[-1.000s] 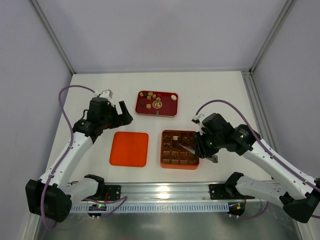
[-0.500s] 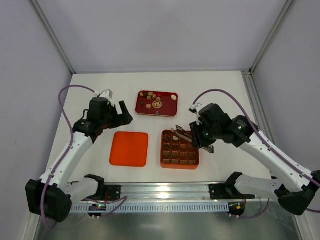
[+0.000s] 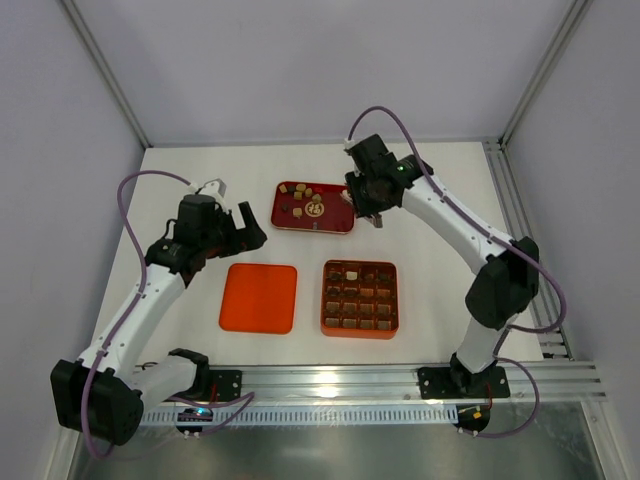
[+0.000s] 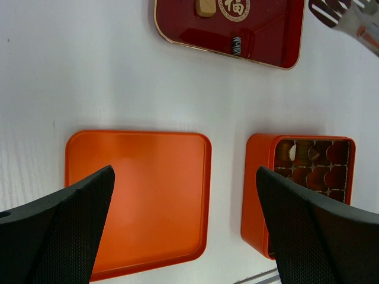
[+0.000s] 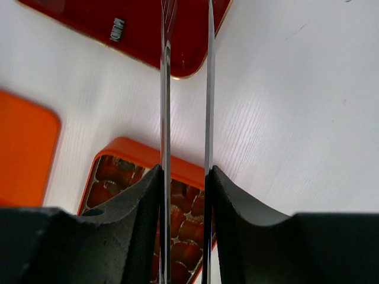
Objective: Pack the chocolate
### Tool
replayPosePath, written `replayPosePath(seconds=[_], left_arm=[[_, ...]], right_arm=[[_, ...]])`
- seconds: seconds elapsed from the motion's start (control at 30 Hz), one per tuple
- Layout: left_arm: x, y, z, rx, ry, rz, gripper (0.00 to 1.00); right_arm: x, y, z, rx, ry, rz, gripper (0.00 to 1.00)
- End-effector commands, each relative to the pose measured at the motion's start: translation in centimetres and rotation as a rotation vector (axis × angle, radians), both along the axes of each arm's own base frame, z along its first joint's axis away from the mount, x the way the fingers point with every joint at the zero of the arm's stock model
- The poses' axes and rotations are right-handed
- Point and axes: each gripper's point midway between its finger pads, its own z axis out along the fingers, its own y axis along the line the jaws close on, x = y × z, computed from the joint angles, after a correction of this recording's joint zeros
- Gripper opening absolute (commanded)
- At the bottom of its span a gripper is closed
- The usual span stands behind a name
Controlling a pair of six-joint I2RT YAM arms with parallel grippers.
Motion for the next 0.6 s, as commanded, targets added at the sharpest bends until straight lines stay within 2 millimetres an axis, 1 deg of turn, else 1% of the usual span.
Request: replayPosePath(seconds=[0.0,0.03,0.07,0.1,0.17,0.27,0.3,0.4,0.57], left_arm=[[0.1,-0.2,1.1,-0.019,-0.047,-0.014,1.0],[0.2,-0.2,1.3,-0.018,-0.054,-0.01,1.0],[0.2,-0.2,1.3,-0.017,-0.054,-0.011,1.0],[0.2,-0.1,1.2,-0.016,-0.054,-0.01,1.0],[0.2,-0.1,1.3,-0.017,-0.056,-0.008,1.0],[0.3,-0.1,1.2,-0.016,-0.054,-0.008,1.0],[0.2,-0.1,1.3,-0.017,-0.054,-0.009,1.0],[0.3,-0.2,1.2,-0.017,-0.051,-0.01,1.0],[0.3,-0.2,1.1,-0.016,-0.051,-0.009,1.0]], right_arm=[[4.7,0.1,2.3,-0.026,-0.116,-0.032,0.39],[5.4,0.2,1.2,-0.041,-0.098,-0.034,0.39],[5.9,0.3,0.9,-0.045,-0.094,-0.037,0.39],[6.6,0.4,1.3,-0.04,-0.104,-0.041,0.39],[7.6,0.4,0.5,-0.052,-0.087,-0.046,0.39],[8.4,0.3,-0.5,-0.084,-0.077,-0.052,0.39],[8.7,0.2,-0.4,-0.089,-0.083,-0.057,0.39],[9.1,0.2,-1.1,-0.087,-0.071,-0.056,0.39],[8.8,0.2,-2.1,-0.093,-0.044,-0.048,0.39]])
